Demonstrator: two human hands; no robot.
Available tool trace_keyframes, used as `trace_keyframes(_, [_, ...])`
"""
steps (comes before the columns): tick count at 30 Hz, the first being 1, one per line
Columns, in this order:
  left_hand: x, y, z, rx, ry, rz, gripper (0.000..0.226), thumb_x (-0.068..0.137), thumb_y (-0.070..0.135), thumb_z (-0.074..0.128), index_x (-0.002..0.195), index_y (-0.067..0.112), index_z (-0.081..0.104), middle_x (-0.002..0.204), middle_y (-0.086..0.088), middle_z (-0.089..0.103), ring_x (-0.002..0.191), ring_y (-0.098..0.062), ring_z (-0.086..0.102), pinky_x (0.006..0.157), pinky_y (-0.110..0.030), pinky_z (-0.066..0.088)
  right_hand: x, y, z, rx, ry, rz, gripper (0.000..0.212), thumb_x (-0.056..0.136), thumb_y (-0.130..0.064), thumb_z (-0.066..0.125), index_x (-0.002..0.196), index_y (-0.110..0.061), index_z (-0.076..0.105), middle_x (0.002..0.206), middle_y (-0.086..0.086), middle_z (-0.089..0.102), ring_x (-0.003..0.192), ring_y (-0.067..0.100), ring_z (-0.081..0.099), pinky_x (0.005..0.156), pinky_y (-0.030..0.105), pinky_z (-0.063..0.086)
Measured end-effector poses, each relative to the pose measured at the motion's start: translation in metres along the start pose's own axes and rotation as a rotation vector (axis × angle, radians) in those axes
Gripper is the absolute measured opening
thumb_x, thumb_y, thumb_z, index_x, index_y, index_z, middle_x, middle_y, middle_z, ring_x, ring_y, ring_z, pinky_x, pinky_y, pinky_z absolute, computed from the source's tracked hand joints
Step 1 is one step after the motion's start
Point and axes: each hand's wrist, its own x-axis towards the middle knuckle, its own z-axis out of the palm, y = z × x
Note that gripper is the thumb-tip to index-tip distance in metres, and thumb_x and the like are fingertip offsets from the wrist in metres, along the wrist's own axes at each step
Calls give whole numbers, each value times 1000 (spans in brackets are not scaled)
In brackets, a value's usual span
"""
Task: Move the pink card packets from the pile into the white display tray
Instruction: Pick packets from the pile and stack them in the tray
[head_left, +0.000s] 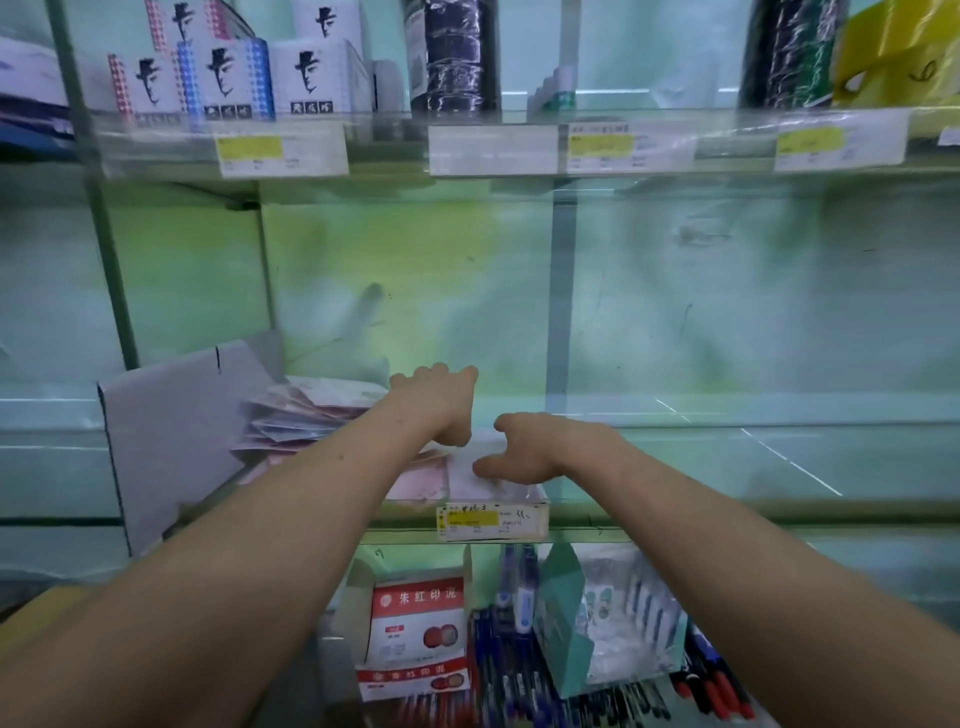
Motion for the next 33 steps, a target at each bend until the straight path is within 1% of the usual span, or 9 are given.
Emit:
trace_keyframes(5, [0, -7, 6, -20, -19, 48, 62, 89, 17, 53, 144, 22, 24, 130, -10, 44, 118, -30, 45, 92, -44, 37, 2, -20, 4, -33, -140, 90, 81, 86, -72, 36, 143, -15, 38, 150, 7, 37, 133, 30, 39, 108, 42, 33])
trace_keyframes(9, [-1, -14, 8, -44, -30, 68, 62, 88, 13, 50, 144, 22, 26, 131, -9, 46, 116, -30, 48, 90, -42, 39, 7, -37, 13, -69, -139, 145, 87, 74, -82, 41, 135, -21, 48, 140, 6, 49, 124, 31, 48, 104, 45, 39])
trace_keyframes(15, [-3, -22, 15, -77, -40, 89, 62, 87, 10, 51, 143, 22, 29, 134, -8, 47, 117, -29, 49, 90, -42, 39, 4, -40, 5, -99, -103, 120, 51, 87, -51, 50, 123, -15, 53, 124, 8, 56, 112, 28, 54, 86, 34, 42])
trace_keyframes(19, [-1, -26, 16, -106, -39, 101, 59, 87, 8, 50, 141, 21, 32, 135, -7, 47, 118, -29, 49, 92, -42, 39, -3, -38, -1, -145, -42, 97, 28, 92, -36, 49, 86, -9, 50, 96, 8, 51, 82, 27, 51, 73, 32, 41])
trace_keyframes(21, [0, -27, 15, -126, -32, 110, 58, 86, 7, 49, 141, 20, 34, 138, -6, 46, 119, -28, 48, 93, -42, 40, -7, -33, -7, -141, -12, 101, 20, 94, -25, 47, 83, -9, 45, 93, 8, 50, 70, 25, 50, 70, 33, 45])
trace_keyframes(25, [6, -25, 14, -157, -27, 131, 57, 87, 6, 47, 142, 18, 35, 142, -5, 43, 124, -28, 46, 100, -41, 40, -13, -9, -17, -145, 90, 125, 20, 95, -16, 43, 80, -4, 49, 94, 10, 54, 77, 27, 50, 64, 29, 42])
trace_keyframes(28, [10, -20, 12, -272, -22, 166, 62, 89, 9, 50, 147, 16, 28, 149, -5, 36, 131, -27, 41, 106, -39, 36, -14, 17, -26, 11, 207, 176, 27, 88, -3, 43, 106, -3, 62, 93, 11, 60, 82, 27, 54, 68, 31, 43])
trace_keyframes(30, [12, -14, 9, -454, -36, 200, 72, 89, 13, 59, 150, 14, 21, 152, -6, 32, 133, -26, 40, 105, -34, 37, -15, 30, -31, 262, 272, 187, 33, 84, 3, 41, 104, -3, 67, 96, 16, 66, 82, 28, 59, 66, 32, 49])
trace_keyframes(33, [14, -2, 4, -871, -125, 183, 55, 84, 13, 66, 135, 14, 43, 133, -8, 52, 109, -24, 53, 88, -32, 44, -16, 33, -33, 586, 343, 149, 32, 85, 9, 37, 94, 3, 67, 82, 16, 62, 69, 24, 59, 60, 30, 55])
